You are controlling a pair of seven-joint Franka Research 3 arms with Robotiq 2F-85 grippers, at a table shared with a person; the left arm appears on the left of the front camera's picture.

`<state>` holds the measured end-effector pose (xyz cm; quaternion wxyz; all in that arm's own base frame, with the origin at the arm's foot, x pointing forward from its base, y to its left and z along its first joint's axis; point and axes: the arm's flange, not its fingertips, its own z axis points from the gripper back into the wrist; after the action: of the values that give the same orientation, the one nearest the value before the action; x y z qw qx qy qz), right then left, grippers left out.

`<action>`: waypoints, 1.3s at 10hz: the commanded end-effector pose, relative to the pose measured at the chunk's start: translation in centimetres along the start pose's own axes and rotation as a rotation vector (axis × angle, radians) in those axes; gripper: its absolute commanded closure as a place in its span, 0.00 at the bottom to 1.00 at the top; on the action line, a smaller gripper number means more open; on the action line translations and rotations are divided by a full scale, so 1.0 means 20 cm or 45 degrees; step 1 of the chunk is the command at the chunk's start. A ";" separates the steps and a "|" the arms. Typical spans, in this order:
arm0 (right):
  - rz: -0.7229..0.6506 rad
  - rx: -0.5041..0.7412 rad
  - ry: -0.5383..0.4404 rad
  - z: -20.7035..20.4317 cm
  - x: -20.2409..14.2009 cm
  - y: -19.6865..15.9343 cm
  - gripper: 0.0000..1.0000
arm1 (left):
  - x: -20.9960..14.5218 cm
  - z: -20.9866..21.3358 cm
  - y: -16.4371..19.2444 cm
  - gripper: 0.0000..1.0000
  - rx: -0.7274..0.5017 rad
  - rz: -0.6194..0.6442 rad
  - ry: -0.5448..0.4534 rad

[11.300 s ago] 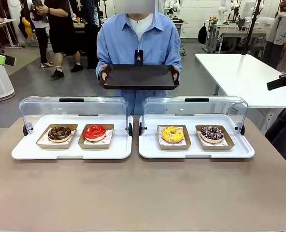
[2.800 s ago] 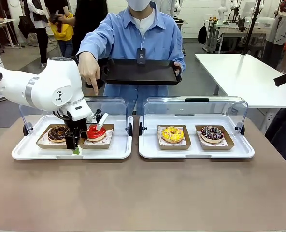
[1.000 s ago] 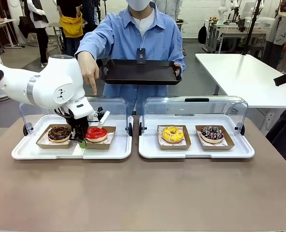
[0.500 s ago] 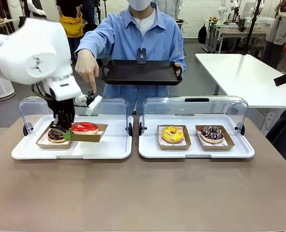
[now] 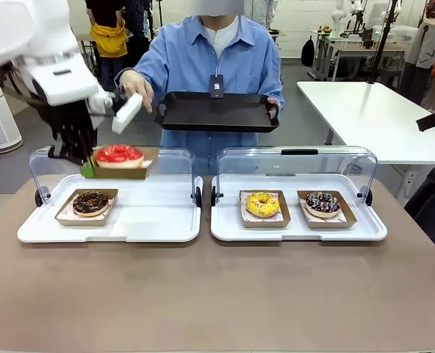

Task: Provide the desired donut to the person.
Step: Pick up and lift the Paper togo box containing the Donut pointed at by the person, then place the picked Paper togo box onto the Handle tray extended by the person.

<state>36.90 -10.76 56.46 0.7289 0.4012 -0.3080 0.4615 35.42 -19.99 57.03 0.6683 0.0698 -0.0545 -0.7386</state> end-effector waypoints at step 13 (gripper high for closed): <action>0.018 0.017 -0.021 0.00 0.00 0.00 0.00 | -0.07 0.20 0.26 1.00 0.037 0.108 -0.062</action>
<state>36.90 -10.77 56.46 0.7288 0.4011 -0.3081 0.4615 40.34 -19.38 61.94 0.6957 0.0574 -0.0828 -0.7112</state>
